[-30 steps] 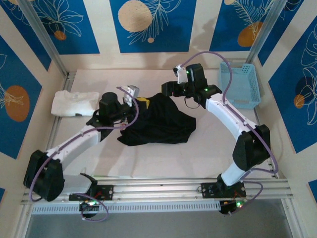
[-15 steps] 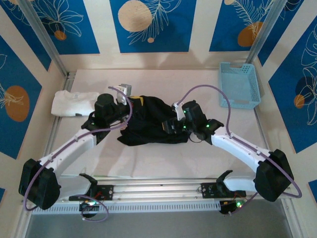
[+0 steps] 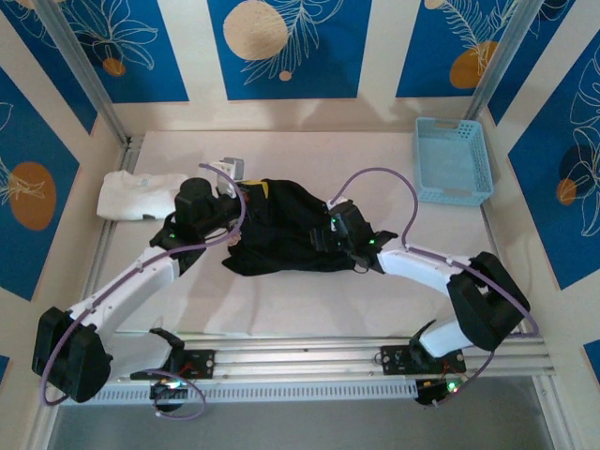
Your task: Fold the inside-out t-shirt
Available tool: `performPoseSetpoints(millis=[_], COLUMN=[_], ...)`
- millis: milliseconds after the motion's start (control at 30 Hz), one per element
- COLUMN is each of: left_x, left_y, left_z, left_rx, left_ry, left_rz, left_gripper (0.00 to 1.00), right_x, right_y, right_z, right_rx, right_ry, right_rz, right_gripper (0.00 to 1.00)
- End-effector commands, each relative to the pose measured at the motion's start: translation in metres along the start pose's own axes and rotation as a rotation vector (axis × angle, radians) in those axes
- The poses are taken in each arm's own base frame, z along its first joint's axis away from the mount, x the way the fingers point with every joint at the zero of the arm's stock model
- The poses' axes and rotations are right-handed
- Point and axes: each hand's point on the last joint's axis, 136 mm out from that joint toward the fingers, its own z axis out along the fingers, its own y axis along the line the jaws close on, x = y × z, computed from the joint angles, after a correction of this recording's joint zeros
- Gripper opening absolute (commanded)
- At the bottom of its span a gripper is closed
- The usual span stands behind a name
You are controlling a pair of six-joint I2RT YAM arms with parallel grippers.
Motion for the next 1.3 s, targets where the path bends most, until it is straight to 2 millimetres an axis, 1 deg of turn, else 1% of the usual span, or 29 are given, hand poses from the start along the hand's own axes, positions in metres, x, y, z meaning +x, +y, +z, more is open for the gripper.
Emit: performPoseSetpoints(millis=[0,33,67,133,200,233,300,367,467,567,633,700,733,800,833,900,933,967,1033,1133,1200,1267], left_x=[-0.021,-0.021,-0.022,-0.024,-0.026,-0.027,-0.033,-0.042,-0.06,-0.082,-0.099,-0.116,-0.124,-0.141,-0.15,-0.161,-0.164,-0.167,-0.164,-0.152,-0.141,-0.131], left_y=[-0.014,-0.013,-0.013,-0.014,-0.012,-0.013,-0.018,-0.029,-0.048,-0.077,-0.102,-0.121,-0.129,-0.138,-0.137,-0.131,-0.124,-0.112,-0.086,-0.059,-0.045,-0.037], left_z=[-0.008,-0.008,-0.009,-0.011,-0.012,-0.012,-0.014,-0.018,-0.029,-0.043,-0.055,-0.064,-0.068,-0.074,-0.078,-0.082,-0.082,-0.081,-0.075,-0.065,-0.061,-0.059], left_rx=[0.037,0.034,0.031,0.025,0.01,0.01,0.027,0.061,0.12,0.198,0.257,0.307,0.329,0.341,0.325,0.273,0.237,0.181,0.093,0.027,0.0,-0.01], left_ry=[-0.056,-0.054,-0.056,-0.054,-0.056,-0.055,-0.059,-0.073,-0.107,-0.149,-0.182,-0.215,-0.231,-0.264,-0.289,-0.337,-0.355,-0.371,-0.373,-0.349,-0.328,-0.312], left_rz=[0.014,0.015,0.019,0.026,0.022,0.015,0.0,-0.008,-0.02,-0.003,0.027,0.052,0.058,0.062,0.064,0.072,0.078,0.075,0.057,0.029,0.014,0.002], left_gripper=[0.0,0.0,0.0,0.0,0.0,0.0,0.0,0.0,0.0,0.0,0.0,0.0,0.0,0.0,0.0,0.0,0.0,0.0,0.0,0.0,0.0,0.0], right_x=[-0.033,-0.036,-0.039,-0.047,-0.059,-0.063,-0.075,-0.09,-0.116,-0.145,-0.166,-0.183,-0.191,-0.204,-0.209,-0.217,-0.218,-0.22,-0.22,-0.21,-0.199,-0.182], right_y=[-0.001,0.0,0.002,0.005,0.005,0.005,0.0,-0.006,-0.014,-0.021,-0.029,-0.034,-0.038,-0.046,-0.05,-0.055,-0.058,-0.06,-0.063,-0.065,-0.07,-0.076], right_z=[0.007,0.011,0.015,0.014,0.003,-0.005,-0.029,-0.06,-0.114,-0.175,-0.217,-0.252,-0.266,-0.283,-0.287,-0.287,-0.281,-0.271,-0.245,-0.2,-0.171,-0.145], right_rx=[0.047,0.049,0.051,0.053,0.055,0.056,0.065,0.057,0.011,-0.053,-0.072,-0.082,-0.081,-0.066,-0.057,-0.057,-0.056,-0.055,-0.051,-0.062,-0.036,0.005], right_ry=[-0.112,-0.114,-0.114,-0.12,-0.152,-0.165,-0.198,-0.251,-0.344,-0.457,-0.541,-0.607,-0.628,-0.646,-0.638,-0.605,-0.579,-0.547,-0.477,-0.368,-0.299,-0.226], right_rz=[-0.053,-0.068,-0.085,-0.121,-0.157,-0.173,-0.189,-0.182,-0.139,-0.088,-0.067,-0.067,-0.072,-0.081,-0.082,-0.084,-0.083,-0.081,-0.077,-0.066,-0.053,-0.038], right_gripper=[0.69,0.65,0.57,0.37,0.21,0.15,0.0,0.0,0.0,0.0,0.0,0.0,0.0,0.0,0.0,0.0,0.0,0.0,0.0,0.02,0.03,0.05])
